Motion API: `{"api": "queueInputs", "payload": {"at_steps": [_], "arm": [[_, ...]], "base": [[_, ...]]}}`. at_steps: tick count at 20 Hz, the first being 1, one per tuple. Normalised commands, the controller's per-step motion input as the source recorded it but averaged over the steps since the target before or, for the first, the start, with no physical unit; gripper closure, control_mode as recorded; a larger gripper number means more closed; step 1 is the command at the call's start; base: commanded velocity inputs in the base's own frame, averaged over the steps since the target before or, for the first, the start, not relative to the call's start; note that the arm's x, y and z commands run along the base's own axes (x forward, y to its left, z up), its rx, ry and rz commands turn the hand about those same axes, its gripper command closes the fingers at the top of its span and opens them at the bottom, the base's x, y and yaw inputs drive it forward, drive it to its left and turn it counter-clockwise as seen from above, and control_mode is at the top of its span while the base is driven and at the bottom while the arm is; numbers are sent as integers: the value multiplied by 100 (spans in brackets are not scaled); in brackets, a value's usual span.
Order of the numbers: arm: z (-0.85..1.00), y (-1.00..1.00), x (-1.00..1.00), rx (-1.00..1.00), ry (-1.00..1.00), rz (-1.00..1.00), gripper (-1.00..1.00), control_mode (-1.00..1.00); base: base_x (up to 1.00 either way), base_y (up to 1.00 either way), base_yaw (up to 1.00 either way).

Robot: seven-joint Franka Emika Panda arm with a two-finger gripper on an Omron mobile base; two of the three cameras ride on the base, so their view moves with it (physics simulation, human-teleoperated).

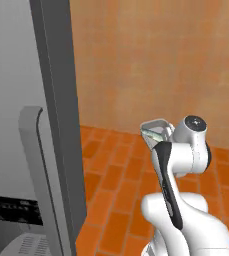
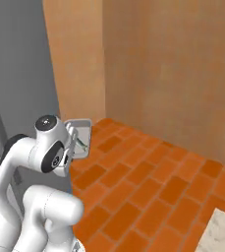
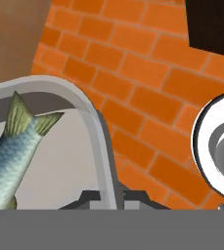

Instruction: Take the meat container that has the fish and place it on the second highest rack of the freezer. Then take the vegetable container that has the broccoli and potato and place it on the highest rack of the freezer.

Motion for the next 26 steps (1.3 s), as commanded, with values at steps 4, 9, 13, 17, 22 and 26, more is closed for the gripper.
{"api": "queueInputs", "payload": {"at_steps": [4,9,13,17,22,26], "arm": [[0,0,0,0,0,0,100,100],[0,0,0,0,0,0,100,100],[0,0,0,0,0,0,100,100],[0,0,0,0,0,0,100,100],[0,0,0,0,0,0,100,100],[0,0,0,0,0,0,100,100]], "base": [[49,0,66],[15,0,65],[5,-21,55],[0,-47,50],[0,-58,50],[0,-51,52]]}}
